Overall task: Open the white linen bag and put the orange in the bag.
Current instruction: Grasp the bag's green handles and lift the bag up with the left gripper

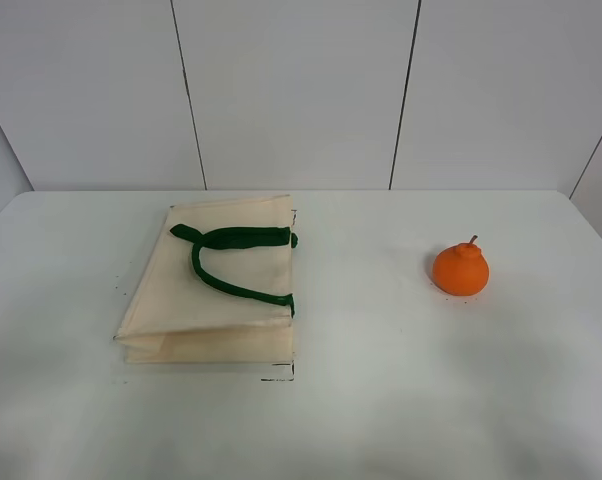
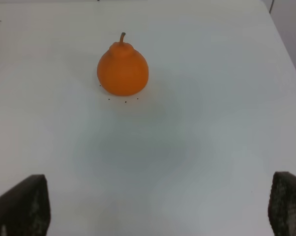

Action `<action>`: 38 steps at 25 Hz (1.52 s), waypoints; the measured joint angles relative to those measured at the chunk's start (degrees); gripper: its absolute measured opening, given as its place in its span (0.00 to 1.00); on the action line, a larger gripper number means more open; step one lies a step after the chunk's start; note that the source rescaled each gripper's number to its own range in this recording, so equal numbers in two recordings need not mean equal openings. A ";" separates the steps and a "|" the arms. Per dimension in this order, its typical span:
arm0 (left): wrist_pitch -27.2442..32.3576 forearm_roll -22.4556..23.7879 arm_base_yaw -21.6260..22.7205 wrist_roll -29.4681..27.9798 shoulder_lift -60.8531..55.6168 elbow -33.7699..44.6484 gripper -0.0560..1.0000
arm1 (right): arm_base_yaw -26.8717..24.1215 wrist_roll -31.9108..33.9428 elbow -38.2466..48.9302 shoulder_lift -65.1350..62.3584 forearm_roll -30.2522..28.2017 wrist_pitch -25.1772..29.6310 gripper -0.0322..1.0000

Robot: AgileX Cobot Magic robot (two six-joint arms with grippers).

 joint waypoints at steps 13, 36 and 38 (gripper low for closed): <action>1.50 0.00 0.00 0.00 6.23 -3.28 0.99 | 0.00 0.00 0.00 0.00 0.00 0.00 0.98; 2.13 0.05 -0.77 -2.03 102.81 -63.40 0.99 | 0.00 0.00 0.00 0.00 0.00 0.00 0.98; 2.94 0.05 -2.30 -4.39 108.04 -68.01 0.99 | 0.00 0.00 0.00 0.00 0.00 0.00 0.98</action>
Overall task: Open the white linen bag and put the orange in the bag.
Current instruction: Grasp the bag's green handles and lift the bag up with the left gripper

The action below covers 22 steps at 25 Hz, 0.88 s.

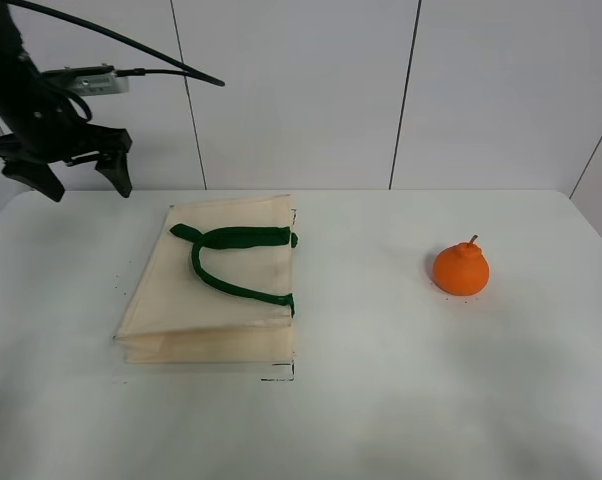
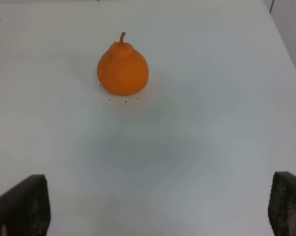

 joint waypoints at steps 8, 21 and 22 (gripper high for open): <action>-1.50 -0.17 -8.75 -8.07 12.25 -6.95 0.99 | 0.00 0.00 0.00 0.00 0.00 0.00 0.98; -8.50 0.42 -11.89 -11.11 21.72 -7.01 0.98 | 0.00 0.00 0.00 0.00 0.00 0.00 0.98; -8.80 0.78 -11.89 -11.16 22.37 -7.01 0.98 | 0.00 0.00 0.00 0.00 0.00 0.00 0.98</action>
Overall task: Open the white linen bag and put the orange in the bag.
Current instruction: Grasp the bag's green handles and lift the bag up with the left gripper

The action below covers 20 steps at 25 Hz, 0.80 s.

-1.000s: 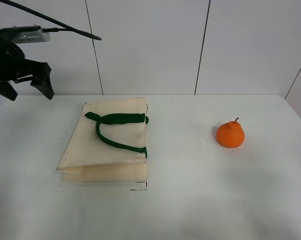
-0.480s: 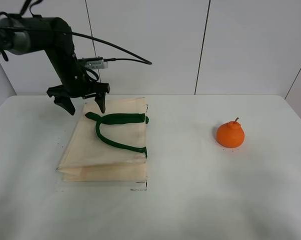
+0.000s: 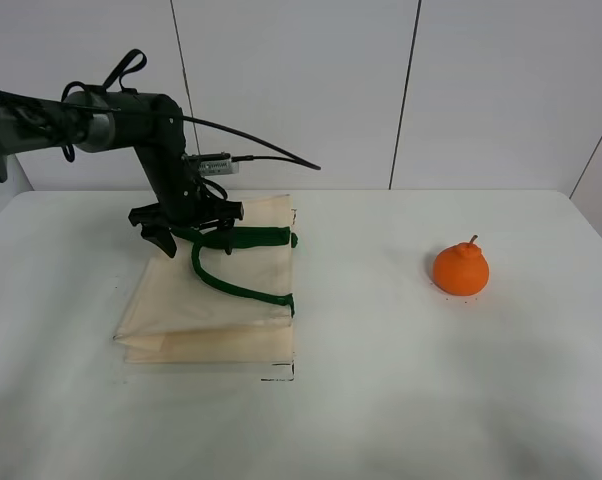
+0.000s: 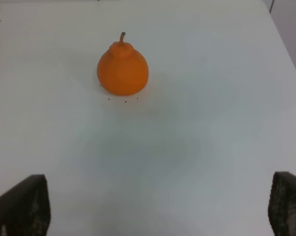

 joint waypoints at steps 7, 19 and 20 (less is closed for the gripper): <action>-1.78 -0.99 0.00 -0.42 4.60 0.00 0.97 | 0.00 0.00 0.00 0.00 0.00 0.00 0.98; -3.61 -2.95 -0.05 -3.11 5.59 0.12 0.21 | 0.00 0.00 0.00 0.00 0.00 0.00 0.98; -3.60 -2.80 -0.05 -3.62 5.59 0.12 0.11 | 0.00 0.00 0.00 0.00 0.00 0.00 0.98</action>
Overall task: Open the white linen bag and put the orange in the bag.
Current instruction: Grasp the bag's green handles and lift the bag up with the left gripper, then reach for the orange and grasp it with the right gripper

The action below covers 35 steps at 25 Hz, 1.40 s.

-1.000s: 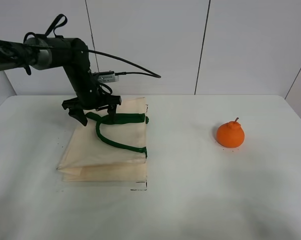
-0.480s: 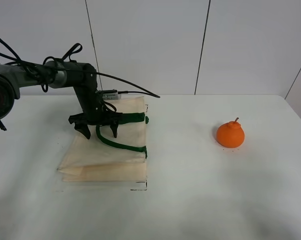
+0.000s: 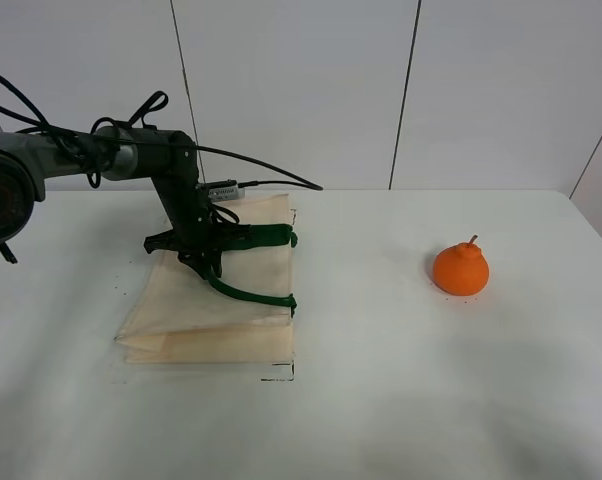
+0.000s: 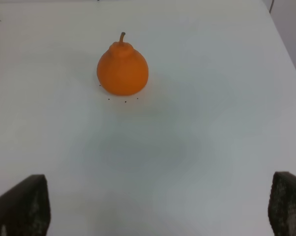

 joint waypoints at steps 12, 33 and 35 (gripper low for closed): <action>11.05 2.44 0.00 1.76 -3.82 -10.67 0.05 | 0.00 0.00 0.00 0.00 0.00 0.00 0.98; 17.07 3.51 -0.06 7.89 -25.80 -24.14 0.05 | 0.00 -0.18 -5.42 23.16 0.00 -6.73 0.96; 17.07 3.41 -0.06 7.91 -25.80 -23.54 0.05 | 0.00 -0.18 -9.47 33.62 0.00 -9.86 0.96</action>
